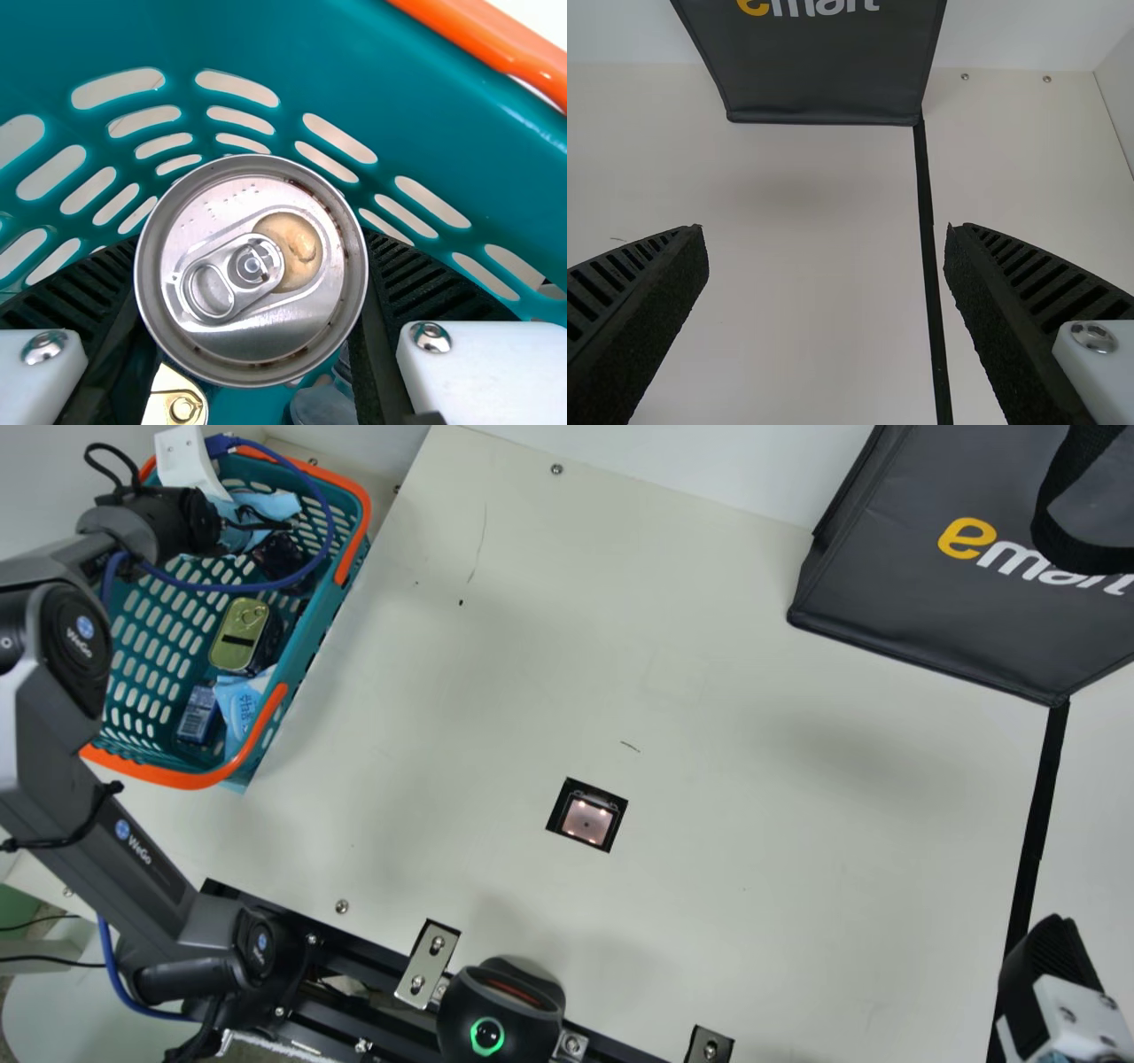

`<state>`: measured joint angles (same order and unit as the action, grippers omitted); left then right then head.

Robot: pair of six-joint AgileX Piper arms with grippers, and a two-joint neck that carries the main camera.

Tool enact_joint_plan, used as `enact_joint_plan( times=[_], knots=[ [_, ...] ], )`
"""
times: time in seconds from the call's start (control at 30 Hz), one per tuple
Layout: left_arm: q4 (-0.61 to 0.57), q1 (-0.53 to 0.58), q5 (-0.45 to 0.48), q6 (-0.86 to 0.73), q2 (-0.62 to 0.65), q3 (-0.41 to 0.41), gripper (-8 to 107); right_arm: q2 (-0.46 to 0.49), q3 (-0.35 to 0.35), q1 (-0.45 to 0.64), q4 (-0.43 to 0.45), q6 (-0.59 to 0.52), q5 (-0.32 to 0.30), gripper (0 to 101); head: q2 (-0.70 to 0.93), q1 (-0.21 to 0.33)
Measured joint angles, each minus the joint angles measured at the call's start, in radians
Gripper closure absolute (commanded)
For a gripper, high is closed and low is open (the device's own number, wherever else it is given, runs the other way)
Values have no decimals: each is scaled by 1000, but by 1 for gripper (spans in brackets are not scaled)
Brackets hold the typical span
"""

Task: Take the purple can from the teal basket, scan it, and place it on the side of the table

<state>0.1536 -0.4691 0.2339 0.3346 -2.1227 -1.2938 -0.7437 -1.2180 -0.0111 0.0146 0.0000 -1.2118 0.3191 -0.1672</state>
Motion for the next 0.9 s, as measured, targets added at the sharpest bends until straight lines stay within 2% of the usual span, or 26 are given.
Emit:
enact_joint_plan(
  times=[0.13,0.37,0.63,0.9],
  knots=[
    [-15,-4,-6,-17,15,12,107,0,0,0,0,0,0,6,0,0],
    [-76,-11,-3,-68,69,52,107,0,0,0,0,0,0,6,-2,0],
    [-190,-20,52,-169,179,109,107,0,0,0,0,0,0,6,0,0],
    [-178,-34,126,-200,321,157,107,0,0,0,0,0,-1,6,-2,0]
  ],
)
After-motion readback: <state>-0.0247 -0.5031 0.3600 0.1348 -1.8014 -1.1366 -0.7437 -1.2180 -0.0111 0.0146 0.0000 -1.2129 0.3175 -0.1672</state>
